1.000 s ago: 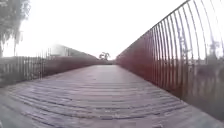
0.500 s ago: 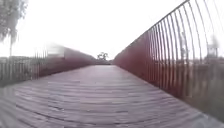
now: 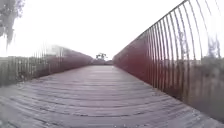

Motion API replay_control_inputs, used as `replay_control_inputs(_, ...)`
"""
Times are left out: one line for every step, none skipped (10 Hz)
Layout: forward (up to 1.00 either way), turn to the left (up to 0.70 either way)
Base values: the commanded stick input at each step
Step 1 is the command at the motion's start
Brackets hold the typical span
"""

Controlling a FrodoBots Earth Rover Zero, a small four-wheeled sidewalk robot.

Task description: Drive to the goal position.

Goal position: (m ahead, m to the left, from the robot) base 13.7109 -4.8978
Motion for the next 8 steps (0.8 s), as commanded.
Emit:
replay_control_inputs(0.70,0.00)
replay_control_inputs(0.70,0.00)
replay_control_inputs(0.70,0.00)
replay_control_inputs(0.70,0.00)
replay_control_inputs(0.70,0.00)
replay_control_inputs(0.70,0.00)
replay_control_inputs(0.70,0.00)
replay_control_inputs(0.70,0.00)
